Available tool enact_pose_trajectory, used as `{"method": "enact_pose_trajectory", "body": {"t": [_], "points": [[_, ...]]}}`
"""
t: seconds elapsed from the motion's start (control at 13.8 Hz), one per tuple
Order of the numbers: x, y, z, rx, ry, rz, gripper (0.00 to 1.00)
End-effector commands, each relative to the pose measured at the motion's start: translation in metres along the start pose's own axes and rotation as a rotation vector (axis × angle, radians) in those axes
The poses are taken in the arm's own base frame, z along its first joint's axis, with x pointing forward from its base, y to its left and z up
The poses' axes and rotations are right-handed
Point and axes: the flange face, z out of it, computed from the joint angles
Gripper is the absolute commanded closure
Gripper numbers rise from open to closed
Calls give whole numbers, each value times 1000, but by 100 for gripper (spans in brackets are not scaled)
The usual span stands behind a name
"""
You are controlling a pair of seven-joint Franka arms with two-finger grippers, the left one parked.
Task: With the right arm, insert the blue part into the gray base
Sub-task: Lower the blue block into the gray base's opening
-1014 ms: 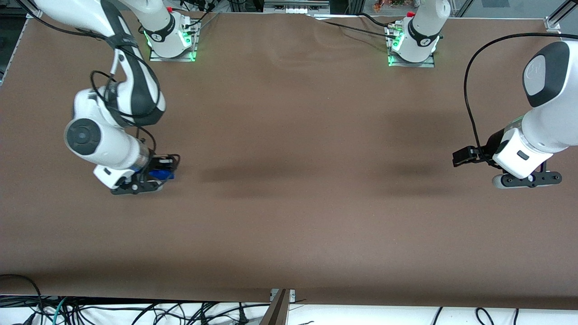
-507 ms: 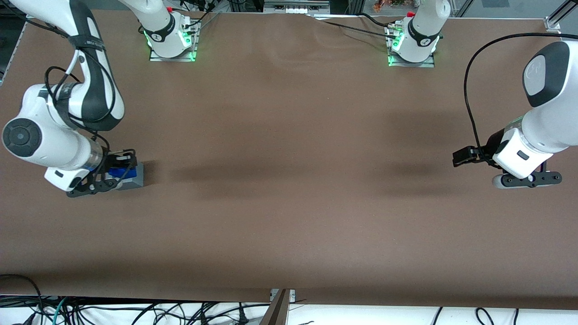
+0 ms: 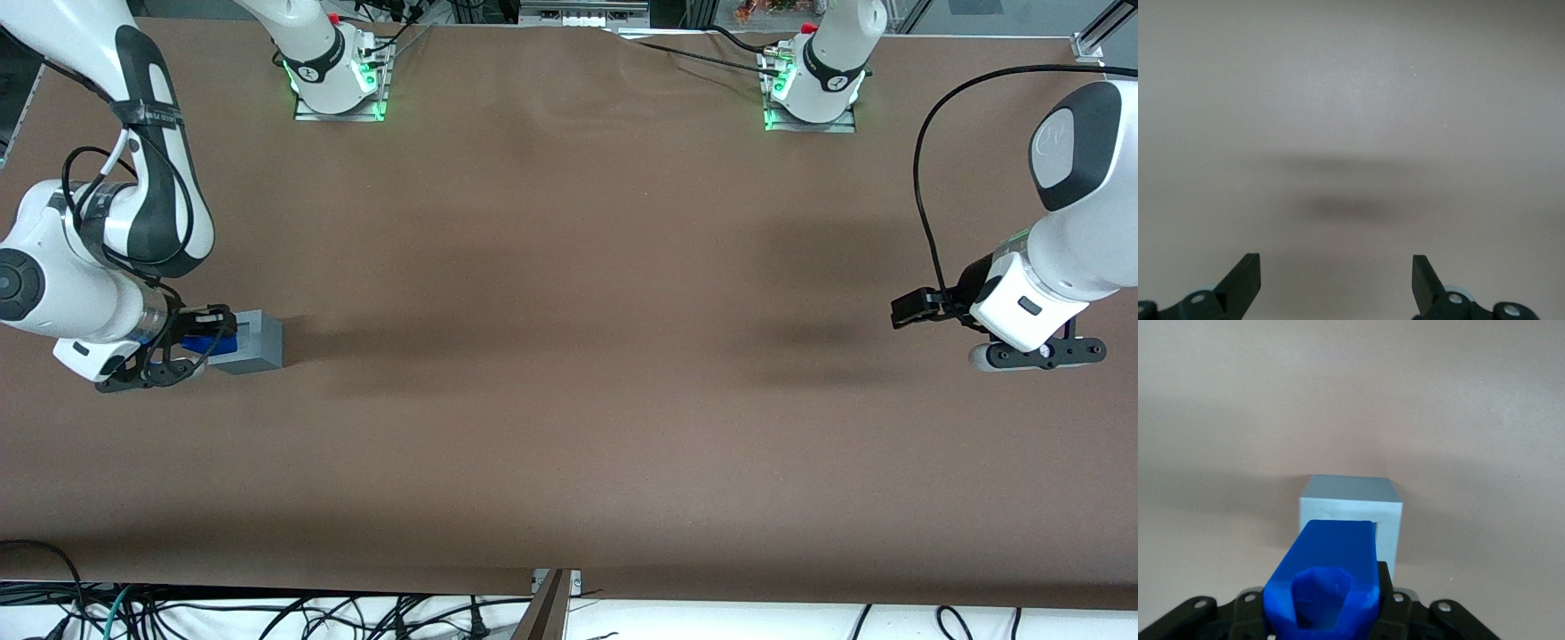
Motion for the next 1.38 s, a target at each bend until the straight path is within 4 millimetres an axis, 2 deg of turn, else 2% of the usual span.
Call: {"method": "enact_pose_trajectory", "body": {"t": [0.0,0.07,0.51,1.3], "points": [[-8,4,10,6,11,-11,84],[-9,9,12,7,13,-2,84],[-14,7,30,12,14,1,84],[-20,6,35,20,-4,-10,84]]}}
